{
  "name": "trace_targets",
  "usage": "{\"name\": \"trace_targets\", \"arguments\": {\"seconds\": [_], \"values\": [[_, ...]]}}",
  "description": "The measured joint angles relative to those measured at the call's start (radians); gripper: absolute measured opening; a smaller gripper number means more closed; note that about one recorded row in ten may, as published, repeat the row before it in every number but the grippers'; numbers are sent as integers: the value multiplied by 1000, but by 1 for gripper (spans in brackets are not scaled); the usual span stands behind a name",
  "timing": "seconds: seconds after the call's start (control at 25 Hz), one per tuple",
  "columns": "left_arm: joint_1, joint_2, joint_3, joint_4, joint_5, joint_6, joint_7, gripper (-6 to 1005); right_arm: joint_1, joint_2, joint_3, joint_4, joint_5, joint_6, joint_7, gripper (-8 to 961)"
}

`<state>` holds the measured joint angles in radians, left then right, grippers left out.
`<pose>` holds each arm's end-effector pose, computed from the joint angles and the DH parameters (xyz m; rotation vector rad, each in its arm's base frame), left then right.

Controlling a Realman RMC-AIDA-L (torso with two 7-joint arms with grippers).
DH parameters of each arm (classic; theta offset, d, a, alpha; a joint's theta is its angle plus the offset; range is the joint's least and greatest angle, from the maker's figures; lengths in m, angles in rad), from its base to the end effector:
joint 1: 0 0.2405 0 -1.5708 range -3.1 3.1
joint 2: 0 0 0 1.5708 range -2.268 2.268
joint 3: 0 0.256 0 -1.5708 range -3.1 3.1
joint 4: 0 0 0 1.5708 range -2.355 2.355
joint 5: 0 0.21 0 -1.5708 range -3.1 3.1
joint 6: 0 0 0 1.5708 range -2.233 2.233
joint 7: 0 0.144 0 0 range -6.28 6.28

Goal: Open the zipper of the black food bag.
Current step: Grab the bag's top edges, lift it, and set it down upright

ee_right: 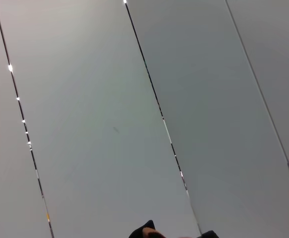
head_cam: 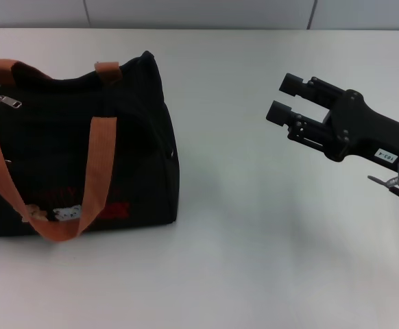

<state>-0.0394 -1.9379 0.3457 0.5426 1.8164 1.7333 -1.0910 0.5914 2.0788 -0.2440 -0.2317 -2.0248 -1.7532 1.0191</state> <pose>-0.4043 0.1684 0.0999 -2.1186 -0.7806 -0.7530 0.2399 0.3046 -0.0203 -2.4845 0.5286 1.3307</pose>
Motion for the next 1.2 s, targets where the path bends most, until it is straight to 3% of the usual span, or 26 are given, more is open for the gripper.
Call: {"name": "trace_targets", "arguments": {"seconds": [0.2, 0.24, 0.44, 0.84, 1.2], "values": [[-37, -22, 14, 0, 26, -47, 12, 783, -2, 1, 0, 0, -3, 0, -3, 686], [-96, -45, 16, 7, 107, -81, 35, 782, -7, 1, 0, 0, -3, -1, -3, 686], [-111, -66, -4, 5, 107, -139, 57, 776, -17, 1, 0, 0, -6, 0, -7, 685], [-125, -72, -10, 2, 110, -135, 67, 397, -25, 1, -1, 4, -8, 1, -11, 685], [-131, -76, -12, 2, 111, -131, 68, 304, -25, 3, -1, 6, -8, 2, -11, 686]]}}
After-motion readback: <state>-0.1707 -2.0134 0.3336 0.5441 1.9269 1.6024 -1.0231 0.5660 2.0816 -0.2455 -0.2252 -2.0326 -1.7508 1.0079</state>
